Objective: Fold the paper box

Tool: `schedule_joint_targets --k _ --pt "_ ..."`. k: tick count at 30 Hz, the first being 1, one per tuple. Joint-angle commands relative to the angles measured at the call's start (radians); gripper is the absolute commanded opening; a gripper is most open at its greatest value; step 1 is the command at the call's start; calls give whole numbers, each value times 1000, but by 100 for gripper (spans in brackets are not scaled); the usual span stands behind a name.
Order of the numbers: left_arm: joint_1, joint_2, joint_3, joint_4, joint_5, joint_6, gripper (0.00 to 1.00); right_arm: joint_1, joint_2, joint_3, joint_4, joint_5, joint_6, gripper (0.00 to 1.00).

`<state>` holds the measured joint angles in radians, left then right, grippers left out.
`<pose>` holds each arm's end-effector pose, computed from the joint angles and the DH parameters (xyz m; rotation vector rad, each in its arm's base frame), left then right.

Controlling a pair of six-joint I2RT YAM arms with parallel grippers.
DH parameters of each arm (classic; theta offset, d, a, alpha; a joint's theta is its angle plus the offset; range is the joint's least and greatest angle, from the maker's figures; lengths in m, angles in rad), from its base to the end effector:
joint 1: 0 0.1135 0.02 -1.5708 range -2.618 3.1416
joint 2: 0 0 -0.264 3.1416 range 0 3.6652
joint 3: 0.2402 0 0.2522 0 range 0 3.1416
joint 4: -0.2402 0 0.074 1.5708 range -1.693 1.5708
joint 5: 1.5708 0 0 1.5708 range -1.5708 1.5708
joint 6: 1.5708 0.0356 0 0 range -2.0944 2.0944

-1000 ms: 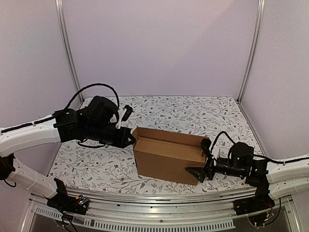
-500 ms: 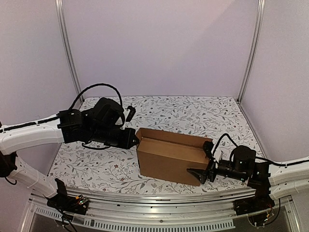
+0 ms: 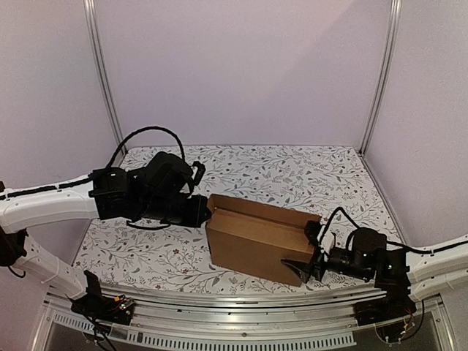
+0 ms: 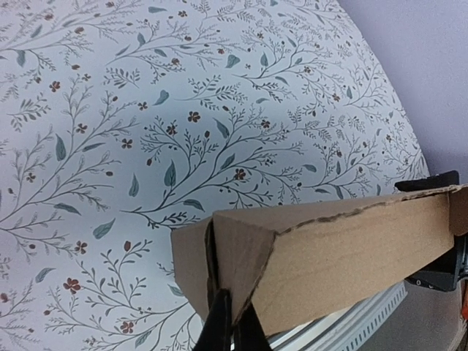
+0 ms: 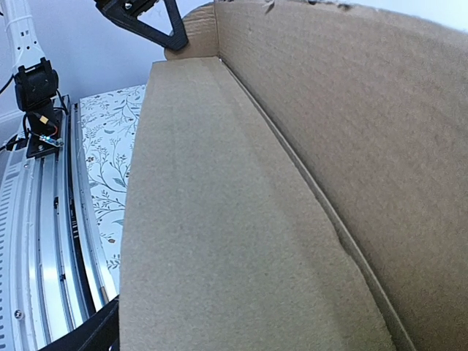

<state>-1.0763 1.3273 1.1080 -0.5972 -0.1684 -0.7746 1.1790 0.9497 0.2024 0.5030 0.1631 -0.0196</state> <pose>0.1397 -0.2464 0.2955 0.2907 2.4643 -0.6589 0.0789 0.1759 0.1793 -0.9512 1.6030 0.6689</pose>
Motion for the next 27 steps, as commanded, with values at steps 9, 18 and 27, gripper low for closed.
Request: schedule_joint_targets --k 9,18,27 --pt "-85 86 -95 -140 13 -12 0 20 -25 -3 -22 60 -10 95" --pt "-101 80 -113 -136 -29 -24 0 20 -164 81 -244 44 15 99" --pt "-102 81 -125 -119 -49 -46 0 20 -345 290 -780 133 209 99"
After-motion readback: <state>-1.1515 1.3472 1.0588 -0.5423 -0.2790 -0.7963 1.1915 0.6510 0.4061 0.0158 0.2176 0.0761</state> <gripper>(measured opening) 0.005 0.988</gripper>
